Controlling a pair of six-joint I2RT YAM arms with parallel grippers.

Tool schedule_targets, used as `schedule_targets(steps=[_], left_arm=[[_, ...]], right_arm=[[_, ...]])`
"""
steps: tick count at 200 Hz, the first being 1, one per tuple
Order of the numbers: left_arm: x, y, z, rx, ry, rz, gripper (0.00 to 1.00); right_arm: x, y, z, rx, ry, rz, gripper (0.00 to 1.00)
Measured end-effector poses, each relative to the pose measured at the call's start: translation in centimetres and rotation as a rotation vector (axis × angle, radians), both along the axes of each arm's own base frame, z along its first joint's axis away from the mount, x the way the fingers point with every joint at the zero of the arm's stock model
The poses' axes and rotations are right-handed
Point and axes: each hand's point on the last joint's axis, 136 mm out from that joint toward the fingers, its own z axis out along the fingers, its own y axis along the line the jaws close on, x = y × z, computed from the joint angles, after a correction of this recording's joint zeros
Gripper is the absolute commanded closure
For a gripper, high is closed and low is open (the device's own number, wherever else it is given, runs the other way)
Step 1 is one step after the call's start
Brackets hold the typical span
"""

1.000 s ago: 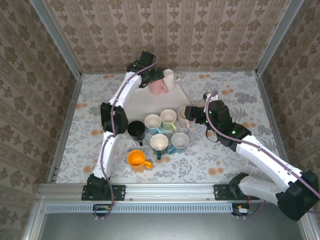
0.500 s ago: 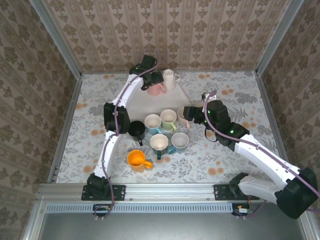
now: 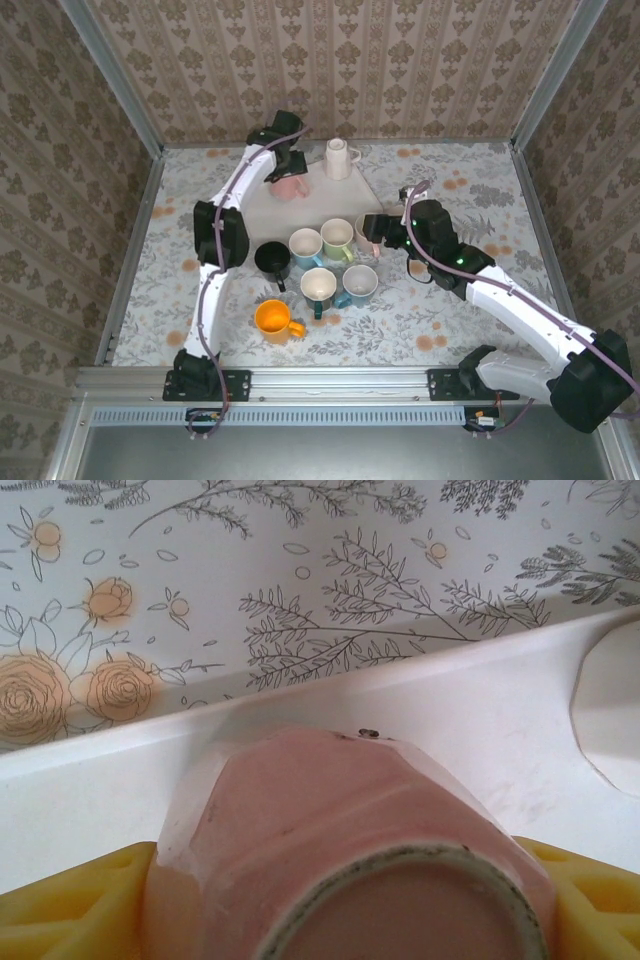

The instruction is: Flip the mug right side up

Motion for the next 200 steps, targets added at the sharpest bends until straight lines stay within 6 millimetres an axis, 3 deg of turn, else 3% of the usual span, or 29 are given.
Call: schedule_targets(steps=[46,98,158,186,200], left_arm=[[-2.7,1.0,-0.1,-0.080,0.033,-0.022,0.55],[-3.3,2.5,0.3,-0.186,0.012,-0.008,0.57],[-4.8,1.9,-0.5,-0.184,0.019,-0.041,0.32],[-5.2,2.0,-0.6,-0.173,0.023,-0.042,0.02],[-5.6,2.4,-0.8,-0.157,0.043,-0.033,0.00]], right_arm=[[-0.3,0.7,0.0,0.011,0.006,0.031,0.18],[-0.5,1.0,0.0,0.017,0.008,0.046,0.18],[-0.6,1.5,-0.7,0.015,0.031,0.069,0.18],[-0.6,1.6,-0.7,0.017,0.031,0.073,0.18],[-0.6,1.6,-0.7,0.017,0.031,0.073,0.17]])
